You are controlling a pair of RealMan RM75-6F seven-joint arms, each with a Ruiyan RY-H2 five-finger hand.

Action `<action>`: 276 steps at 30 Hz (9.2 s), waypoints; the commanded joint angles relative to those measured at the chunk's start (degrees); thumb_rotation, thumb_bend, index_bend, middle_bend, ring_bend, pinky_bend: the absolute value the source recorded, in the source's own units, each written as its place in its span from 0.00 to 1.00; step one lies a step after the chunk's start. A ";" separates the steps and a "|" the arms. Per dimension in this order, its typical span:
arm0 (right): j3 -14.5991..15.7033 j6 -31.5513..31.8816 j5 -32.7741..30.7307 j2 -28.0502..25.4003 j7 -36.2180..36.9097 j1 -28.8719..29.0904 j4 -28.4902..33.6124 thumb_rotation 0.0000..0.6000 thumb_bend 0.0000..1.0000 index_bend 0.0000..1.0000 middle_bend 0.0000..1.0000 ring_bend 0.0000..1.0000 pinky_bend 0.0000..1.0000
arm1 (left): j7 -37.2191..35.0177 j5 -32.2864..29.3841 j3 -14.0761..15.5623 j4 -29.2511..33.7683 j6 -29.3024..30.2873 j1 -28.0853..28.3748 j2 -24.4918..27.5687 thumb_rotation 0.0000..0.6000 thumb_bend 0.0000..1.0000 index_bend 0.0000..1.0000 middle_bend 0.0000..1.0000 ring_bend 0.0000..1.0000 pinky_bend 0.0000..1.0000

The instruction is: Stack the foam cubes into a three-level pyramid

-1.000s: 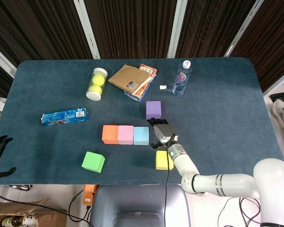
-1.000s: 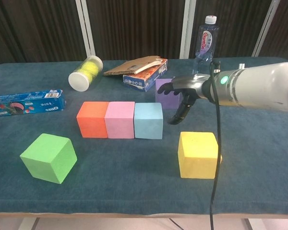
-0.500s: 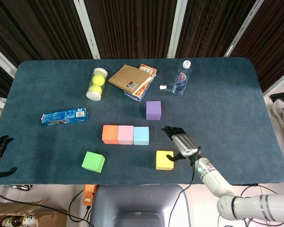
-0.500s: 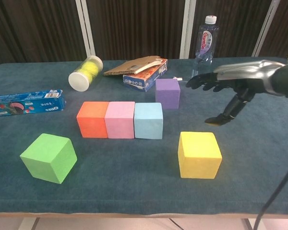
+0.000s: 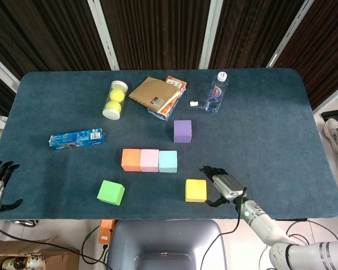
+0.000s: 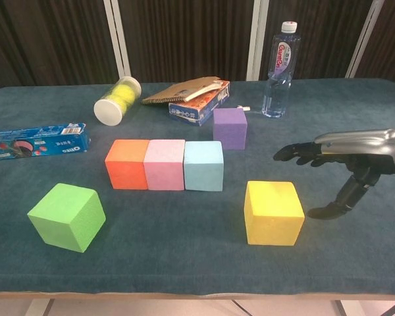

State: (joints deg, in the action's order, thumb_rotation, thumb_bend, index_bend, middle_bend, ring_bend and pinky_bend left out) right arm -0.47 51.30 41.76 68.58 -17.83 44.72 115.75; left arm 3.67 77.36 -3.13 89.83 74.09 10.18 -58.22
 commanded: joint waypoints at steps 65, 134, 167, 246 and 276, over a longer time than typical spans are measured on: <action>-21.58 3.44 -31.82 22.24 -9.92 25.50 -22.65 1.00 0.21 0.50 0.11 0.03 0.08 | -4.36 -0.86 -0.15 -3.23 -1.11 -0.30 0.06 1.00 0.01 0.19 0.11 0.03 0.05; -22.72 2.42 -37.45 27.32 -13.98 28.79 -28.77 1.00 0.21 0.24 0.11 0.02 0.07 | -7.93 0.36 0.17 -5.20 -0.94 -1.05 0.24 1.00 0.01 0.19 0.11 0.03 0.05; -10.86 14.28 -5.16 2.39 -7.81 9.90 2.89 1.00 0.21 0.00 0.00 0.00 0.01 | -15.52 17.39 6.90 -2.09 7.36 -4.18 2.69 1.00 0.01 0.13 0.10 0.03 0.05; -3.57 -2.38 43.07 -24.54 57.49 -13.69 -17.98 1.00 0.21 0.00 0.00 0.00 0.00 | 22.96 -27.76 -5.24 12.70 -17.48 29.33 -32.75 0.98 0.10 0.47 0.30 0.18 0.23; -0.22 2.13 46.11 -20.95 47.84 -17.77 -11.98 1.00 0.21 0.00 0.00 0.00 0.00 | 22.08 -11.04 6.56 29.31 1.27 18.64 -13.61 0.76 0.00 0.19 0.30 0.21 0.23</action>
State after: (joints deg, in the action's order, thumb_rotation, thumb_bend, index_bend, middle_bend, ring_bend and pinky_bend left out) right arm -1.49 52.66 87.49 46.91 30.97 27.87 102.17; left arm 29.56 61.49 -0.54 114.86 71.24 33.57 -79.46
